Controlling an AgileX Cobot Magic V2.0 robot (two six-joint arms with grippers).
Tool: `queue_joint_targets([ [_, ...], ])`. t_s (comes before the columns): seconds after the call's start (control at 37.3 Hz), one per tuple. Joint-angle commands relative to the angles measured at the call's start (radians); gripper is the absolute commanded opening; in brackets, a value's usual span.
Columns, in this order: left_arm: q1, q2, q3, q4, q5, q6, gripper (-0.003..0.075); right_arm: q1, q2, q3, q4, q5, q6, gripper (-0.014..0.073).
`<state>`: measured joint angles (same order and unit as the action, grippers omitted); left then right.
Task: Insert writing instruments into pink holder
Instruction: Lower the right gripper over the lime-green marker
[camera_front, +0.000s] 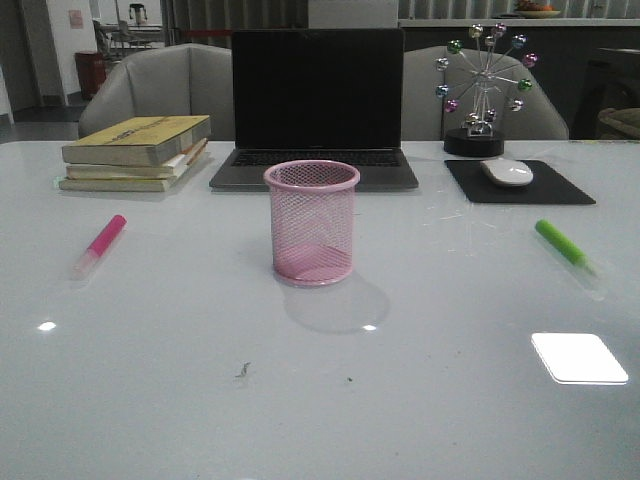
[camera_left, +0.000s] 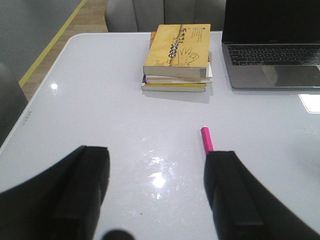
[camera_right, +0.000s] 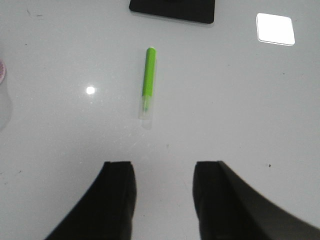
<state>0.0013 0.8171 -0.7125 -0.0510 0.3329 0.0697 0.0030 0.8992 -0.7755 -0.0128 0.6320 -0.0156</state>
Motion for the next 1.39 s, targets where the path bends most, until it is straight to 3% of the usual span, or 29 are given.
queue_joint_targets([
  [0.0,-0.004,-0.003,-0.037,-0.009,-0.080,-0.010,0.0479,0.000,0.069,-0.111,0.001,-0.034,-0.002,0.0405],
  [0.19,-0.004,-0.003,-0.037,-0.009,-0.080,-0.010,0.0479,0.000,0.293,-0.314,0.000,0.084,-0.002,0.0405],
  [0.4,-0.004,-0.003,-0.037,-0.009,-0.080,-0.010,0.0479,0.000,0.490,-0.448,0.000,0.108,-0.003,0.0405],
  [0.8,-0.004,-0.003,-0.037,-0.009,-0.080,-0.010,0.0479,0.000,0.757,-0.562,0.000,0.153,-0.002,0.0405],
  [1.37,-0.004,-0.003,-0.037,-0.009,-0.082,-0.010,0.0479,0.000,0.998,-0.765,0.047,0.094,-0.002,0.0405],
])
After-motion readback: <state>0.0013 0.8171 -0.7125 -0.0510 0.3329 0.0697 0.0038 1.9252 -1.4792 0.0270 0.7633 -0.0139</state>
